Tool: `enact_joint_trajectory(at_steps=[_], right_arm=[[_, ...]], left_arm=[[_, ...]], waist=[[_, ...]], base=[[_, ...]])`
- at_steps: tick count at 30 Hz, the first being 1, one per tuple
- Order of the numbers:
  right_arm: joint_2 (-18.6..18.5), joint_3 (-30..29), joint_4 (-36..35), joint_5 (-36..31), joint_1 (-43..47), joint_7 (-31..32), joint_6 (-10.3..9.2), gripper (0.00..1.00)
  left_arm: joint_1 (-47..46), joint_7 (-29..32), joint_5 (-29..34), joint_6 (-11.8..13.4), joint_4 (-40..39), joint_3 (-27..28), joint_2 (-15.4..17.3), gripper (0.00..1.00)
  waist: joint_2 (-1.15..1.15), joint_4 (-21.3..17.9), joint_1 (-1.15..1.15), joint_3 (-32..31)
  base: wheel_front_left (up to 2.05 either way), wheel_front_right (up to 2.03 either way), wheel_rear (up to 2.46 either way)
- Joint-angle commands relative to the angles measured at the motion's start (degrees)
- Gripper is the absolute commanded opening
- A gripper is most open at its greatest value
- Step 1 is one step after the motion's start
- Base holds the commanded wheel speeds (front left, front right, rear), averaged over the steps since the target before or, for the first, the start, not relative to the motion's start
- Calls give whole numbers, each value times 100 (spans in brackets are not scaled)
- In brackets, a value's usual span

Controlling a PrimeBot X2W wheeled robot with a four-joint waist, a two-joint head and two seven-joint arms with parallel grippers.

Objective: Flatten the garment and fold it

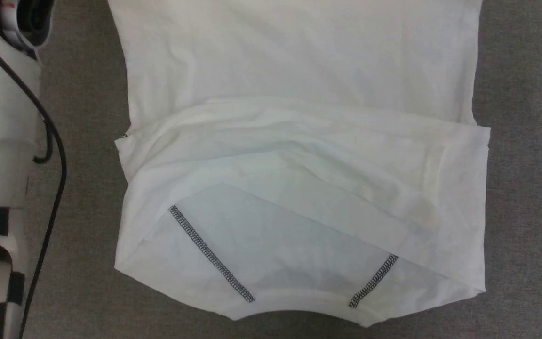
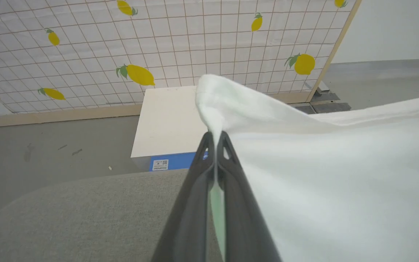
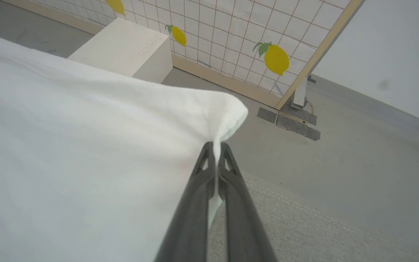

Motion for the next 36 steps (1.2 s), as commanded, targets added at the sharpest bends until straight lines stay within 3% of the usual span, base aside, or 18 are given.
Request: enact_joint_trajectory(at_steps=[1, 12, 25, 36], right_arm=[[-31, 64, -23, 162, 260, -99, -10, 0], [-287, 70, -962, 1507, 2420, -477, -10, 0], [90, -734, -2173, 1971, 4933, -474, -10, 0], [502, -1186, -2651, 1864, 6509, -260, -10, 0]], left_arm=[[269, -93, -100, -64, 25, -18, 32, 0], [2195, -426, -662, -204, -817, -98, 155, 0], [4997, -552, -1062, 618, -2656, 63, 207, 0], [6520, -560, -1325, 1095, -3104, 63, 110, 0]], waist=[[0, -42, 0, -465], [0, -20, 0, -1800], [0, -33, 0, -2671], [0, -103, 0, -2899]], base=[[0, 0, 0], [0, 0, 0], [0, 0, 0], [0, 0, 0]])
